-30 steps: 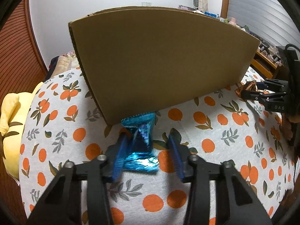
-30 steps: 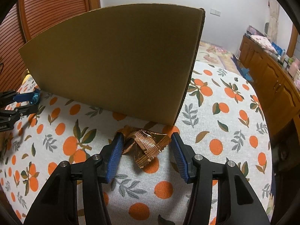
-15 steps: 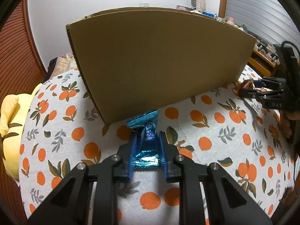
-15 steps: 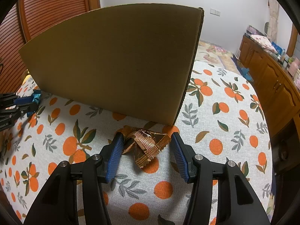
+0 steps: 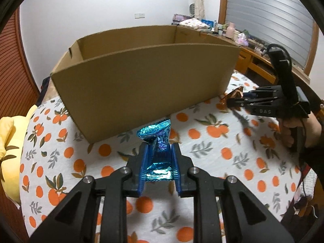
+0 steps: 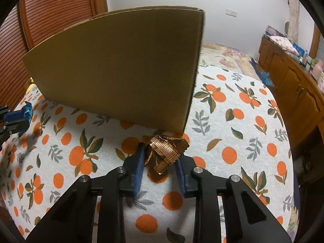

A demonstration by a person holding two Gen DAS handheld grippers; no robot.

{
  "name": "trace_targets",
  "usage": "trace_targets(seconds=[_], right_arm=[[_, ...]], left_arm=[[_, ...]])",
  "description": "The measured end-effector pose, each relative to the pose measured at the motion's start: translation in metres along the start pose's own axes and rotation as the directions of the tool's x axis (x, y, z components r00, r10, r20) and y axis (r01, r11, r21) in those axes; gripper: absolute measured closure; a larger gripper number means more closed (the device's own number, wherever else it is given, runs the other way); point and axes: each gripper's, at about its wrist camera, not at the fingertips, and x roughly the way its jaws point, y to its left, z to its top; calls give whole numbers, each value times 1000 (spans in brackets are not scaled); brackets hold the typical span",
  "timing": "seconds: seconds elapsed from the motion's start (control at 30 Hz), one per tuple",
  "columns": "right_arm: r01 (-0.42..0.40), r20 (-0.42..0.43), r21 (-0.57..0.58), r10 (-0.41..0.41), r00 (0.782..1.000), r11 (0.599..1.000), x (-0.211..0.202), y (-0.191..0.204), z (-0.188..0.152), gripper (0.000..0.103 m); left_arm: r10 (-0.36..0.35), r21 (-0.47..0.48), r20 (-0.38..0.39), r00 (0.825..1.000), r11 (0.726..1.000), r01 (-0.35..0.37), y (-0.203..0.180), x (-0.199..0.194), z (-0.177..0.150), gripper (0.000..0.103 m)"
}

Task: Organize snacks
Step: 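Grasp the blue foil candy with left tool while right grasps copper candy, then carry both candies over the box and open both tools to drop them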

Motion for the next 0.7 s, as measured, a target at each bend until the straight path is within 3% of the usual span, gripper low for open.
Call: trace_targets(seconds=[0.37, 0.7], right_arm=[[-40, 74, 32, 38, 997, 999, -34, -7, -8, 78], [-90, 160, -7, 90, 983, 996, -79, 13, -9, 78]], left_arm=[[-23, 22, 51, 998, 1000, 22, -17, -17, 17, 83], [-17, 24, 113, 993, 1000, 14, -17, -39, 35, 83]])
